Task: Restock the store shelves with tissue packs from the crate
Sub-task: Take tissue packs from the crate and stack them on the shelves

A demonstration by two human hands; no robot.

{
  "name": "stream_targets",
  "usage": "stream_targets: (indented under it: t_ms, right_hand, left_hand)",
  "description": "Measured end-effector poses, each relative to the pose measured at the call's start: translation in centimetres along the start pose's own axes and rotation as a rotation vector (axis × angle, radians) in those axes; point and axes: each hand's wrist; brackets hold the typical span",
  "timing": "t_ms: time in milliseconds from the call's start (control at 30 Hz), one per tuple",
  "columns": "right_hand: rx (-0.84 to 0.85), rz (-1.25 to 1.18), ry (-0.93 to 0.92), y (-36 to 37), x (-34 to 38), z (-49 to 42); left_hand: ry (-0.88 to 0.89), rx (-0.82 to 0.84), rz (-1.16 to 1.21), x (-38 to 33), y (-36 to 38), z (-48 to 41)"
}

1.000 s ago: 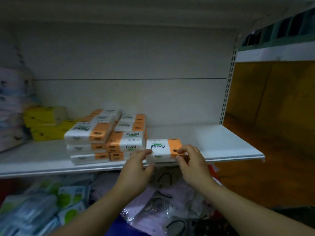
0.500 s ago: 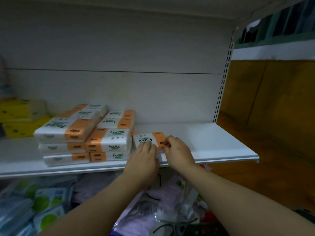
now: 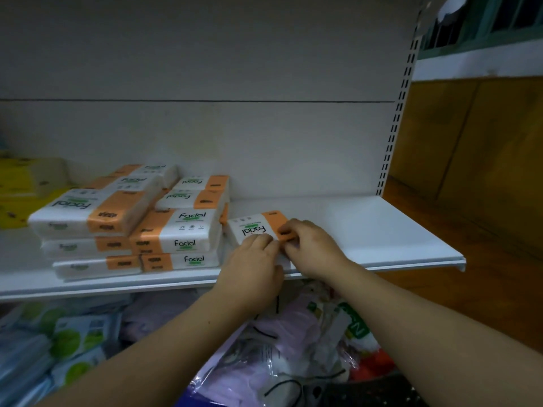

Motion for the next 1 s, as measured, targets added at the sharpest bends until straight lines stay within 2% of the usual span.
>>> stream_targets:
  t_ms: [133,433,667,833,1000]
  right_hand:
    - [-0.098,-0.056,-0.027,0.1,-0.3,0.5]
    - [-0.158,-0.042,0.012,0.2,0.0,0.6]
    - [0.114,0.147,0.083,0.3,0.8,-3.7]
    - [0.239,0.257,0.127,0.2,0.8,-5.8]
    - [0.267,0.26,0.117,0.3,0.2,-7.2]
  left_hand:
    - [-0.003,-0.022,0.011,0.3,0.1,-0.1]
    - [-0.073,0.041,0.006,0.5,0.0,-0.8]
    - [-0.327,0.242,0.006,2.2,-0.9,-5.2]
    - [-0.51,0.327,0.028,2.3,-0.5,-8.8]
    - [-0.528,0.357,0.036,3.4,0.1,-10.8]
Point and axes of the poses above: each hand's wrist, its own z-axis away from the middle knuckle, its own y-axis out of the palm, x = y × z, and after that the axes turned 14 degrees about x, right-handed
